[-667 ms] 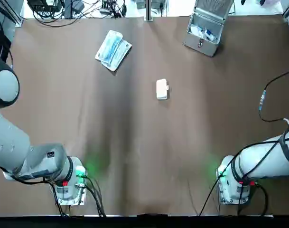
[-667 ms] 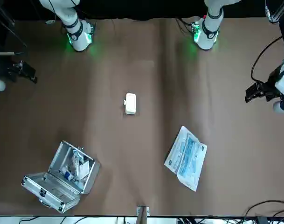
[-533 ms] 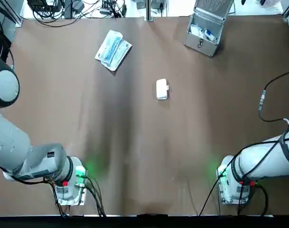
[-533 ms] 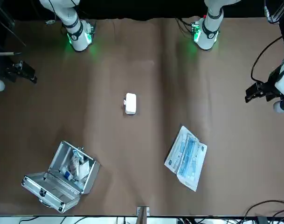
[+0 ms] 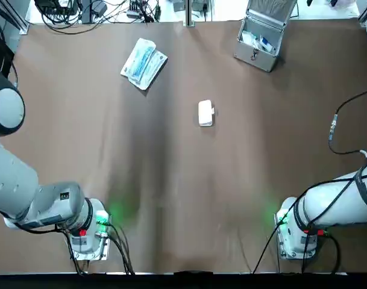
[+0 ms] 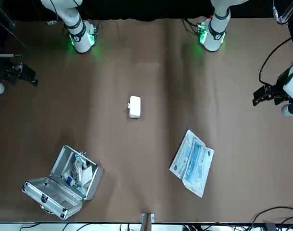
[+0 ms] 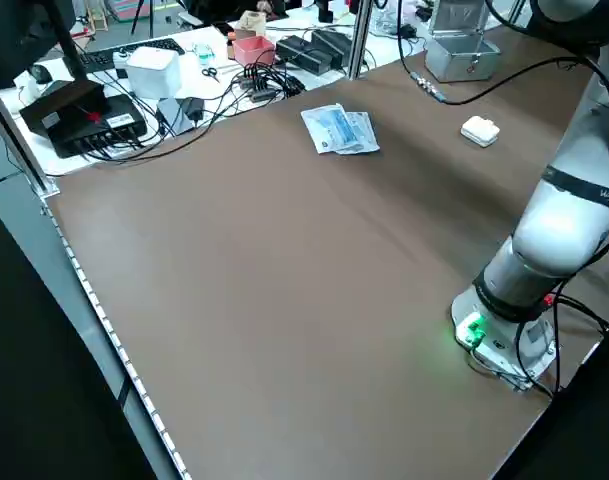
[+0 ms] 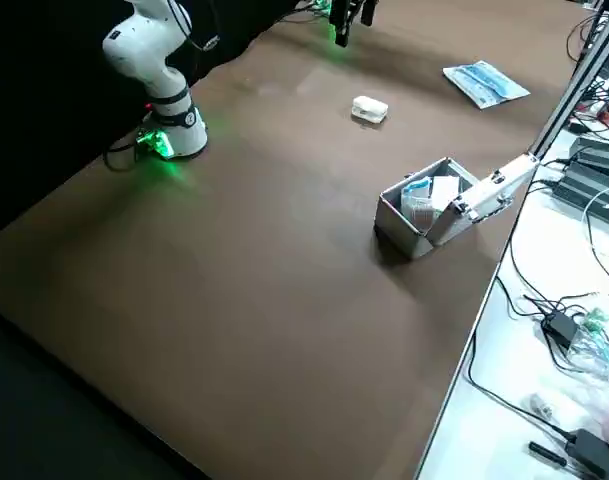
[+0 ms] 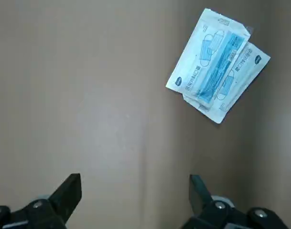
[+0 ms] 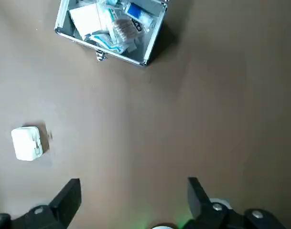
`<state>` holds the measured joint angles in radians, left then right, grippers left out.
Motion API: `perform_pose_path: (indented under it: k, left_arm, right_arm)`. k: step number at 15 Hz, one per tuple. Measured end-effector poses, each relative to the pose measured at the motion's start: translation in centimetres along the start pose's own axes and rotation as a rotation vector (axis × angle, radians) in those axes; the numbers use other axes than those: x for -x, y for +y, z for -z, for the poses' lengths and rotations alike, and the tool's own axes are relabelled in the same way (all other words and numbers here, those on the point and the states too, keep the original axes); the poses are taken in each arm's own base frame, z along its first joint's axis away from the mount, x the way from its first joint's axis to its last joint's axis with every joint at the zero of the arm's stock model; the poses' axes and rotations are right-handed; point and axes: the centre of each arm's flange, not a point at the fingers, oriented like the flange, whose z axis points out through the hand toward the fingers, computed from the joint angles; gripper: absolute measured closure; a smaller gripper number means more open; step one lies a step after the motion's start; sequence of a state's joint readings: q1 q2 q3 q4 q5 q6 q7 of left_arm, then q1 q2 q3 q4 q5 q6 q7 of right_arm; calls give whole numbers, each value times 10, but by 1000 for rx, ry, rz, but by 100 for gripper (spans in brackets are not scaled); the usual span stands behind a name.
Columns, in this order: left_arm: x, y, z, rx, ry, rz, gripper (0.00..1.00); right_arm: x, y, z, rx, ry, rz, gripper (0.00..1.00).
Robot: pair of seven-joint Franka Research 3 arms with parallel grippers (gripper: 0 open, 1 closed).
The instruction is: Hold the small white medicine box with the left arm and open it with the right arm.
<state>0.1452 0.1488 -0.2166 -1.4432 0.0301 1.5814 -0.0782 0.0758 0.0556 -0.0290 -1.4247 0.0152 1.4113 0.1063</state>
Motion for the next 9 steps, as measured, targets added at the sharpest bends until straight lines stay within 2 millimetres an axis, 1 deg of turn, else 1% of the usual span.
perform_pose_path:
  k: [2,5,6,7,9]
  left_arm:
    - [-5,3,-13,3,-22,-11,0]
    - [-14,14,-34,10,-57,-34,0]
    - [-15,20,-40,12,-67,-46,0]
    - [-17,35,-48,15,-78,-72,0]
    - [-16,48,-46,19,-74,-90,0]
  right_arm:
    - [0,0,0,0,0,0,2]
    - [-1,0,1,-1,8,0,2]
    - [-2,1,1,-1,13,-1,2]
    - [-3,5,2,-3,21,-9,2]
    - [-4,10,3,-4,31,-19,2]
